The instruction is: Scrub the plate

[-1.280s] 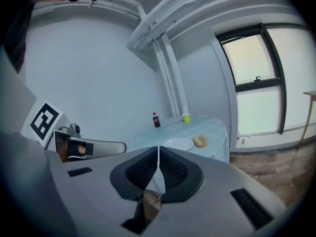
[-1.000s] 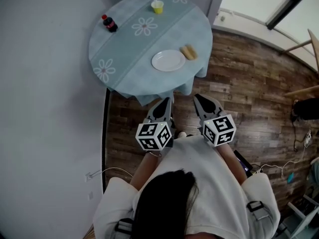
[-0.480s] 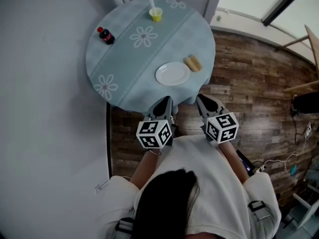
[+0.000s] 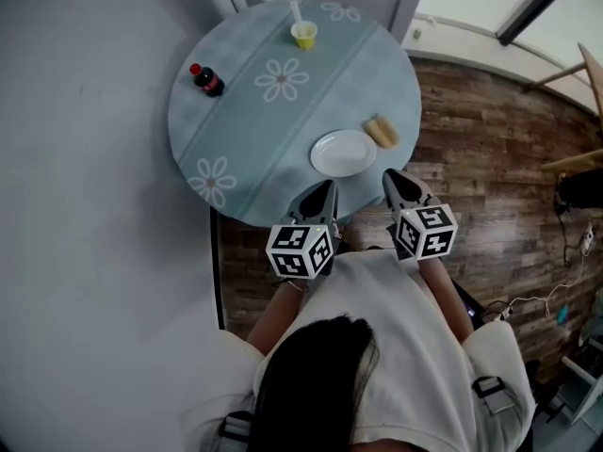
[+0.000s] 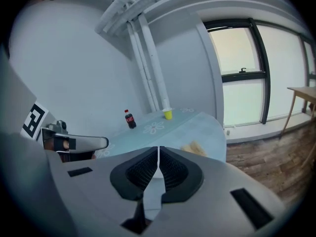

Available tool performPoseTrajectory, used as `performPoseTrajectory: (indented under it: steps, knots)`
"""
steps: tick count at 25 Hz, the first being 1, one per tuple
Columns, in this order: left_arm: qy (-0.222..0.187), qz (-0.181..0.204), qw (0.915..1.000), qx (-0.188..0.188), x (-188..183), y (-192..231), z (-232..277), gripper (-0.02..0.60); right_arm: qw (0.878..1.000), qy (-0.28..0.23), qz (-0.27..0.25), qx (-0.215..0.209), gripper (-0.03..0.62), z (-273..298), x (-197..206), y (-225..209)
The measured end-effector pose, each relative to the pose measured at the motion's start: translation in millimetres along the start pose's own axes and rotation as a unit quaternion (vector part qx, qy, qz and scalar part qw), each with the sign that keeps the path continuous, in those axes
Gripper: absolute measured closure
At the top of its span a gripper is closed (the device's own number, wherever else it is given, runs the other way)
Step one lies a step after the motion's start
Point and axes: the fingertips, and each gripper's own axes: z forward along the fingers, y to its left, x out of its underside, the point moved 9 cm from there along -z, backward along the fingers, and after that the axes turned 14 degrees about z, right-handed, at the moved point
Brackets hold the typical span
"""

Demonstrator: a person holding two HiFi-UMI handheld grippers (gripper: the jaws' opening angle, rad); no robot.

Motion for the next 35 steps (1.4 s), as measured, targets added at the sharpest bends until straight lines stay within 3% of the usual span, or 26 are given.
performPoseTrajectory:
  steps: [11, 20, 21, 23, 29, 35]
  knots:
    - [-0.004, 0.013, 0.9999, 0.011, -14.7, 27.8, 9.0, 0.572, 0.999, -0.023, 0.011, -0.022, 0.556, 20.1, -14.8, 9.9]
    - [-0.001, 0.006, 1.0, 0.004, -19.3, 29.0, 20.2, 0.572, 0.999, -0.012, -0.018, -0.024, 0.553, 28.2, -26.4, -0.4]
    - [-0.001, 0.005, 1.0, 0.002, -20.8, 30.3, 21.5, 0.572, 0.999, -0.01, -0.017, -0.03, 0.535, 30.4, -28.4, -1.2]
    - [0.0, 0.005, 1.0, -0.002, -23.7, 32.9, 24.9, 0.572, 0.999, -0.005, -0.016, -0.042, 0.436, 35.1, -32.7, -2.9]
    - [0.007, -0.003, 0.9999, -0.009, -28.5, 30.6, 40.9, 0.572, 0.997, 0.011, -0.034, -0.073, 0.424, 42.2, -45.0, -14.6]
    - [0.007, -0.003, 0.9999, -0.009, -33.0, 28.2, 54.6, 0.572, 0.997, 0.04, -0.042, -0.059, 0.393, 52.3, -49.5, -31.6]
